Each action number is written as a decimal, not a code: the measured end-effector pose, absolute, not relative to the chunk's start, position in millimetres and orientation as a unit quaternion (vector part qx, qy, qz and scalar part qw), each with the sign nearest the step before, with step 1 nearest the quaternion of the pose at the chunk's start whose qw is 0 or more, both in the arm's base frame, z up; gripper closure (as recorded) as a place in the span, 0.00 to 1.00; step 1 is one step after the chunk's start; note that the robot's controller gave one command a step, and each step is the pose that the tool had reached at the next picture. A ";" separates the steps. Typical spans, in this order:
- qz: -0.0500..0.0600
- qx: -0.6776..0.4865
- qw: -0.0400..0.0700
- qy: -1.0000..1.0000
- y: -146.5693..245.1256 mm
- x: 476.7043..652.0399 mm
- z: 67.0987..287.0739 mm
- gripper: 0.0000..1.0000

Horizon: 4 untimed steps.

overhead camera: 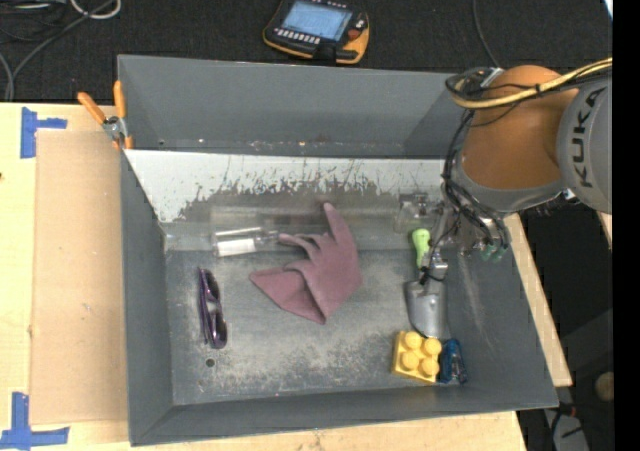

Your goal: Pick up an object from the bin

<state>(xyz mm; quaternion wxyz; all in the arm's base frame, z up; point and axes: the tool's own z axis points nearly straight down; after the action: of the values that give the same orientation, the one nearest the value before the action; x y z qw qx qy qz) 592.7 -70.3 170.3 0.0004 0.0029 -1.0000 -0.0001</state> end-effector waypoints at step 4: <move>-0.003 0.012 0.003 -1.000 -160.1 607.9 209.4 1.00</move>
Offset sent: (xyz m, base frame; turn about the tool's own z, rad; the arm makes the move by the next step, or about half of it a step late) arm 0.0263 -0.0566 0.0471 -0.0696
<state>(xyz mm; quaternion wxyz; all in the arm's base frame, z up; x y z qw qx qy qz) 607.9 -160.1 209.4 0.0033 0.0117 -0.9999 -0.0026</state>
